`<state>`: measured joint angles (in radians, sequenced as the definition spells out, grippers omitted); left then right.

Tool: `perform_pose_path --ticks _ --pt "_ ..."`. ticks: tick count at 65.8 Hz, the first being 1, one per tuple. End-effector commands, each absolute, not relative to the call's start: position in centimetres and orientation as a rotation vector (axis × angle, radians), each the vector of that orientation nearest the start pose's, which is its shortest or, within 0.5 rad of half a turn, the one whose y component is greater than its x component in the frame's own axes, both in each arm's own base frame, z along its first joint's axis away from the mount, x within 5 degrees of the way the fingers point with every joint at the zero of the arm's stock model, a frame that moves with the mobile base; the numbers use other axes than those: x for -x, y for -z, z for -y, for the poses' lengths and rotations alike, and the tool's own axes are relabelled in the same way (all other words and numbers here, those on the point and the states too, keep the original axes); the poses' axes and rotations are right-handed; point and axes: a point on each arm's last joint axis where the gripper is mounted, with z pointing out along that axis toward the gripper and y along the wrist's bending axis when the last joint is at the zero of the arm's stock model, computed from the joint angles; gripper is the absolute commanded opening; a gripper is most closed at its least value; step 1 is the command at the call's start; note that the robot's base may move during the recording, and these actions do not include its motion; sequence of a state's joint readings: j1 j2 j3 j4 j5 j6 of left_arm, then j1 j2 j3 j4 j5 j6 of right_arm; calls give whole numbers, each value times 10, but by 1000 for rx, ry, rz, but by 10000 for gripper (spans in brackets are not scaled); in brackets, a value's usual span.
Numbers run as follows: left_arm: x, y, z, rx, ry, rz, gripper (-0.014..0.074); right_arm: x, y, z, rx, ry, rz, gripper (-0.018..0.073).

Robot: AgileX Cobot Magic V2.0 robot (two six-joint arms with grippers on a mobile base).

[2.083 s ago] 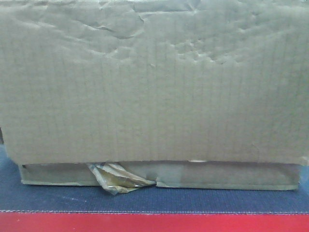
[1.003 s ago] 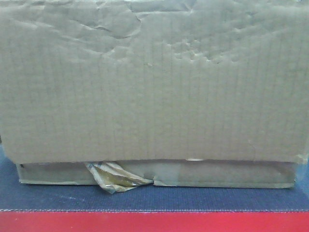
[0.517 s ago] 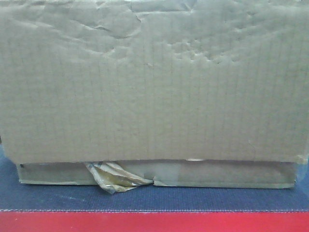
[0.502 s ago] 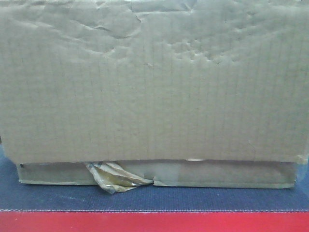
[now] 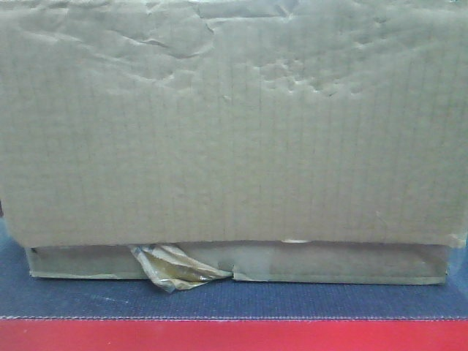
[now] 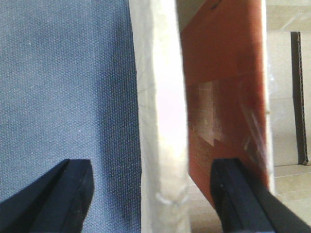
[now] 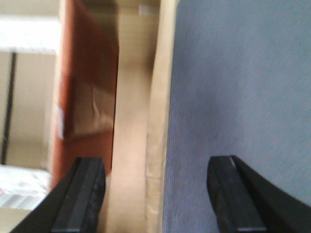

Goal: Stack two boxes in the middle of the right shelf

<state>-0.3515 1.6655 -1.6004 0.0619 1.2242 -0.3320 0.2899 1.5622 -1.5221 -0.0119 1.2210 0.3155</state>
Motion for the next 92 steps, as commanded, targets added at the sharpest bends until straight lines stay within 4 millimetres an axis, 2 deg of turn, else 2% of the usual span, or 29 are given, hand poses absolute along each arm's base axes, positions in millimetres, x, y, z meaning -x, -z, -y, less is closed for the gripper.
perform_pose_path --ticks 1,9,33,55,58,61,66,67,70,76,85,92 --pt "-328 -344 116 -46 102 -2768 402 -305 -343 -92 -58 -112 -2793 340" --pt "-328 -344 116 -46 102 -2768 402 -306 -341 -89 -83 -61 -2789 340" --pt "-327 -344 117 -46 105 -2768 402 -305 -341 -90 -86 -79 -2793 337" --pt "-326 -339 116 -5 104 -2788 394 -306 -341 -90 -85 -75 -2792 160" --pt "-326 -339 116 23 109 -2788 359 -306 -341 -89 -83 -65 -2789 125" --pt "-326 -339 118 38 112 -2788 286 -306 -341 -88 -81 -54 -2787 51" --pt "-324 -339 123 21 111 -2786 44 -306 -341 -88 -103 -33 -2780 -111" --pt "-324 -339 123 20 112 -2784 20 -306 -341 -88 -109 -28 -2778 -141" --pt "-324 -340 127 3 121 -2773 -118 -306 -342 -88 -123 -13 -2772 -165" --pt "-321 -340 134 33 89 -2760 -111 -305 -343 -92 -118 5 -2760 -154" --pt "-318 -349 139 74 -94 -2663 -111 -301 -351 -96 -120 111 -2688 -154" --pt "-316 -363 142 74 -73 -2615 -111 -299 -361 -100 -109 73 -2602 -154"
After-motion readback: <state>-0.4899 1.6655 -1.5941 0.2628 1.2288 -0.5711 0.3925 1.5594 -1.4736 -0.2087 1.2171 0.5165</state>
